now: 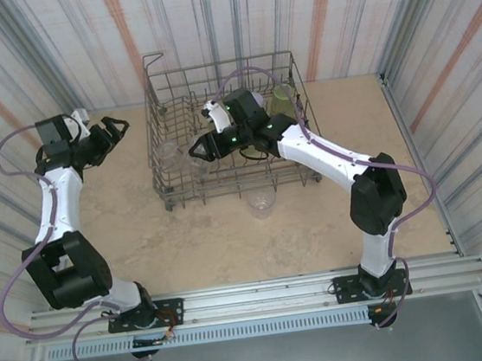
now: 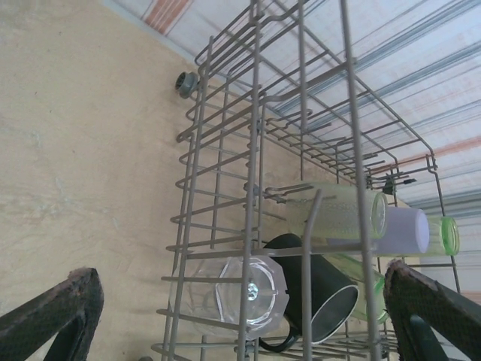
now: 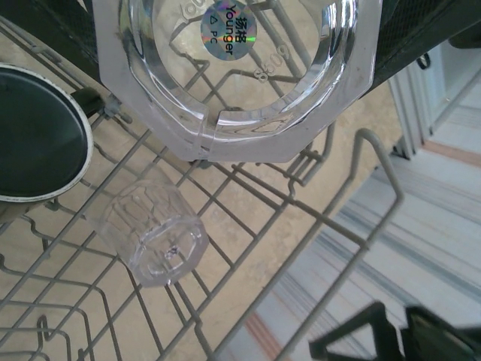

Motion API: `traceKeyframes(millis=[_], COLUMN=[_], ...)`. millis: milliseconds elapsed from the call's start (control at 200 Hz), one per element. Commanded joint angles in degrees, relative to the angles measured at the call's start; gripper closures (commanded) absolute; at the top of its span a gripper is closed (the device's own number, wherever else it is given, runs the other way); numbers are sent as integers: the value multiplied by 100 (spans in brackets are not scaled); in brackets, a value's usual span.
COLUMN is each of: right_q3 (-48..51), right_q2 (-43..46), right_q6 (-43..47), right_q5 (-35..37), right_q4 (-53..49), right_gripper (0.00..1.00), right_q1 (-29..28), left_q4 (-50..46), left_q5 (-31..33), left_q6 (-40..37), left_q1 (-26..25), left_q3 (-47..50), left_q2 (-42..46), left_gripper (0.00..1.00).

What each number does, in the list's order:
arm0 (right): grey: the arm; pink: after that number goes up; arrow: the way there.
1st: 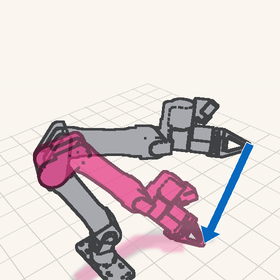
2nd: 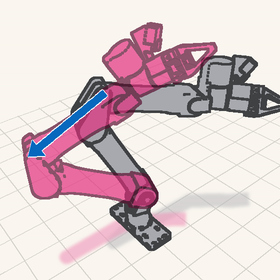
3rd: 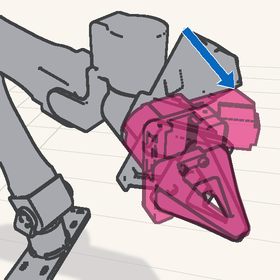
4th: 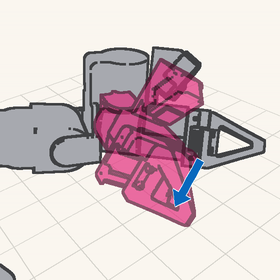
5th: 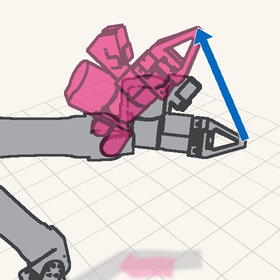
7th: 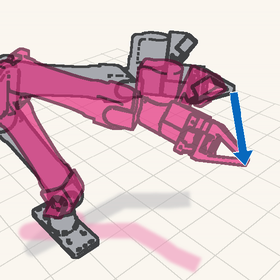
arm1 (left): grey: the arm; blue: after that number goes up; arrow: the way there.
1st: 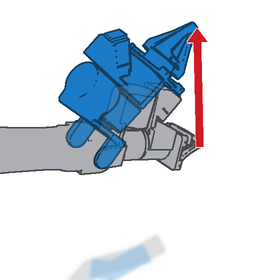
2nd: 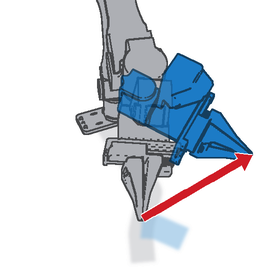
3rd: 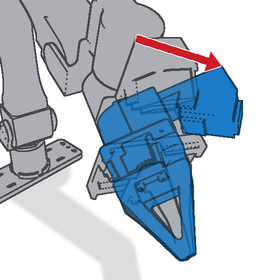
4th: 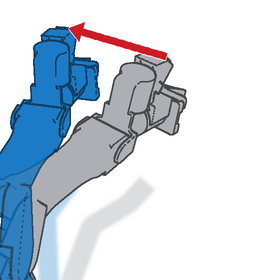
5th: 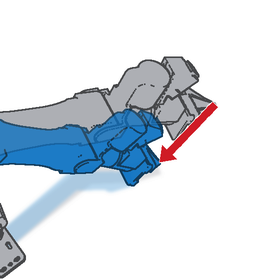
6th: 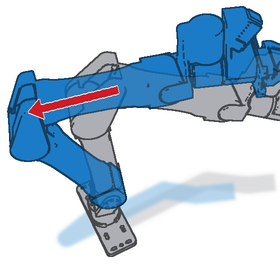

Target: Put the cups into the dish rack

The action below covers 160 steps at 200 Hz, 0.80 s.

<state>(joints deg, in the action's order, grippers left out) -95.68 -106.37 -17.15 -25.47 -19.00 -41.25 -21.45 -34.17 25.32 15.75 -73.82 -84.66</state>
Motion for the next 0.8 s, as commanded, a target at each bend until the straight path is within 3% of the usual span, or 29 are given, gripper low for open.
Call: traceKeyframes(millis=[0,65,170,386,636,796], right_q3=[-226,-279,-328,-358,-395,-428], right_q2=[-172,-284,-440,-639,-814,-883], right_q6=[424,530,650,1030,1337,1485], right_q5=[172,263,505,832,857,803], right_q4=[117,143,187,325,429,564], right_gripper=[56,56,57,57,59,58], right_q1=[-43,-120,-262,-557,-713,-774], left_q4=[-390,-187,379,290,748,785], left_q5=[-65,-98,-1167,-880,-1520,-1437], left_q6=[-475,-455,-36,-231,247,231], left_q1=[5,53,385,474,474,477], left_q3=[-273,-22,180,360,469,528], left_q2=[-76,-27,30,414,231,340], left_gripper=[1,1,1,1,1,1])
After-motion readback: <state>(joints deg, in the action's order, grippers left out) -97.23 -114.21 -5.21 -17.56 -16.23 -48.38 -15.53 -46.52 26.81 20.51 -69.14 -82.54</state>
